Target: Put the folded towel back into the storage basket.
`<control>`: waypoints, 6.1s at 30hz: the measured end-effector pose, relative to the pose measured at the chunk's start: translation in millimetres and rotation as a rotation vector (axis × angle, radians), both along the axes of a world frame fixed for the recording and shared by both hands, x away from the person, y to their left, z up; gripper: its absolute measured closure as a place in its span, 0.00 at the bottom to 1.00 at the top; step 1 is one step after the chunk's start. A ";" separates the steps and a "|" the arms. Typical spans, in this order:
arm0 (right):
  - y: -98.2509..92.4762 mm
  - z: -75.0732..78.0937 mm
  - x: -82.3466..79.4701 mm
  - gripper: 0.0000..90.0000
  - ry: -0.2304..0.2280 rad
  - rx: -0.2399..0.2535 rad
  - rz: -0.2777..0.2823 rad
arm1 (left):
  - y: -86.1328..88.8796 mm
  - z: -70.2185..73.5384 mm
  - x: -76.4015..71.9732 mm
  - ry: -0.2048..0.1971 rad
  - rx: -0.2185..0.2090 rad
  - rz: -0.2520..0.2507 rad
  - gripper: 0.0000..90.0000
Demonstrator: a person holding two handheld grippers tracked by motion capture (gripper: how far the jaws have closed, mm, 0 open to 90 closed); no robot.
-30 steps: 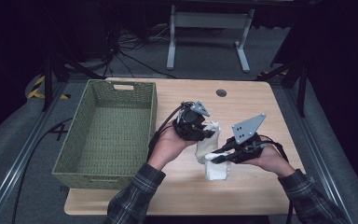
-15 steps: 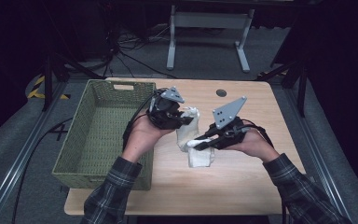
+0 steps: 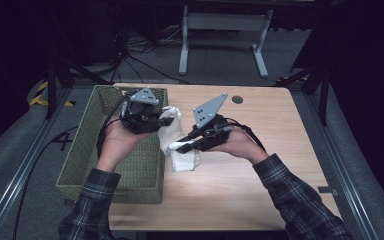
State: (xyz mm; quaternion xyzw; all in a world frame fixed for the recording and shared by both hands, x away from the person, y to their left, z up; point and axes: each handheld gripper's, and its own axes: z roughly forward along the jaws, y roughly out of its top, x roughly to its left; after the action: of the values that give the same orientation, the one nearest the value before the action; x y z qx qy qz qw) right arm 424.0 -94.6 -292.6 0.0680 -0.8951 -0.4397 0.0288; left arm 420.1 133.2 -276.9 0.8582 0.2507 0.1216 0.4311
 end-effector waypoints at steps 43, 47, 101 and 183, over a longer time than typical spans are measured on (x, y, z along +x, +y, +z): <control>111.1 -68.6 -12.5 0.81 0.072 -0.017 -0.057 | 67.0 -66.5 1.3 0.015 -0.028 -0.043 0.87; 108.4 -68.8 -10.7 0.66 0.078 -0.011 -0.083 | 65.2 -68.4 2.2 0.023 -0.031 -0.043 0.87; -139.1 -87.9 -19.3 0.35 0.017 -0.019 -0.410 | 49.9 -62.2 82.2 0.067 -0.046 0.239 0.43; -283.2 -160.1 -62.3 0.10 0.017 -0.122 -0.796 | -162.6 -161.1 -56.6 0.107 0.071 -0.033 0.11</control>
State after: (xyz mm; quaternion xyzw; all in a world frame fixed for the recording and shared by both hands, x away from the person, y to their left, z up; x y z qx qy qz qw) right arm 361.7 -377.8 -452.7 -0.2892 -0.8758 -0.3630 -0.1325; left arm 363.5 -29.4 -438.0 0.8822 0.2548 0.0772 0.3885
